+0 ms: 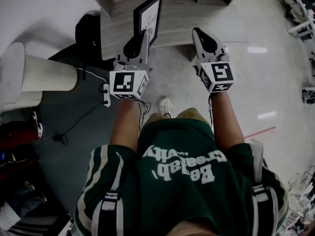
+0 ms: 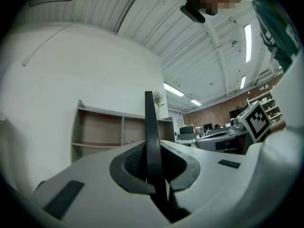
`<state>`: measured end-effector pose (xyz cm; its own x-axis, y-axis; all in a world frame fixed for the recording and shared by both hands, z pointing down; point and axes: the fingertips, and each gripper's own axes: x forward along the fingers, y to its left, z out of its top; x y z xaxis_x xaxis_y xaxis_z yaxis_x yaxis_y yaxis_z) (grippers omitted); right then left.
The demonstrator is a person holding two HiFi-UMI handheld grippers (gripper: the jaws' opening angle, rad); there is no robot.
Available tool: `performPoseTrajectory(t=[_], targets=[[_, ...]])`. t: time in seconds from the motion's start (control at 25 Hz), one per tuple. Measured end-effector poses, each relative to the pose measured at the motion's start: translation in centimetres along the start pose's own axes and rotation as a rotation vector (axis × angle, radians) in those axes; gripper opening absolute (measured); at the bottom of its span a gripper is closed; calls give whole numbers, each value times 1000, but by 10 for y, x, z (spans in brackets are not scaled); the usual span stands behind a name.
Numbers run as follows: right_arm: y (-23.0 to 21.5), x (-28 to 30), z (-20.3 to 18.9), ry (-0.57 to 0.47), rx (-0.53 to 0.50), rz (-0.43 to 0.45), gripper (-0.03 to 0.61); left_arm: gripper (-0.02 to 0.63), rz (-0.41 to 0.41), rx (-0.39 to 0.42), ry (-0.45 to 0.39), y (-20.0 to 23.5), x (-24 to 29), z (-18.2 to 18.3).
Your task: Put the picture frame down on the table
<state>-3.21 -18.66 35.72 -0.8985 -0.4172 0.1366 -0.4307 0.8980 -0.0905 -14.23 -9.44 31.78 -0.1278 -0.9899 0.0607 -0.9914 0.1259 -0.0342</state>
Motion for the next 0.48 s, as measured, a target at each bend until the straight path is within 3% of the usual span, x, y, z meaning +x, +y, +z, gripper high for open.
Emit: performPoseTrajectory(t=[0.12, 0.2, 0.36, 0.48], targets=[[-15, 37, -3, 28, 7, -15, 35, 41, -20, -22, 19, 24, 37, -10], [-15, 26, 2, 50, 11, -39, 35, 41, -46, -39, 26, 17, 37, -4], [25, -46, 6, 51, -3, -92, 35, 41, -106, -50, -1, -19, -26, 11], [75, -52, -12, 46, -1, -79, 35, 41, -102, -45, -7, -1, -72, -4]])
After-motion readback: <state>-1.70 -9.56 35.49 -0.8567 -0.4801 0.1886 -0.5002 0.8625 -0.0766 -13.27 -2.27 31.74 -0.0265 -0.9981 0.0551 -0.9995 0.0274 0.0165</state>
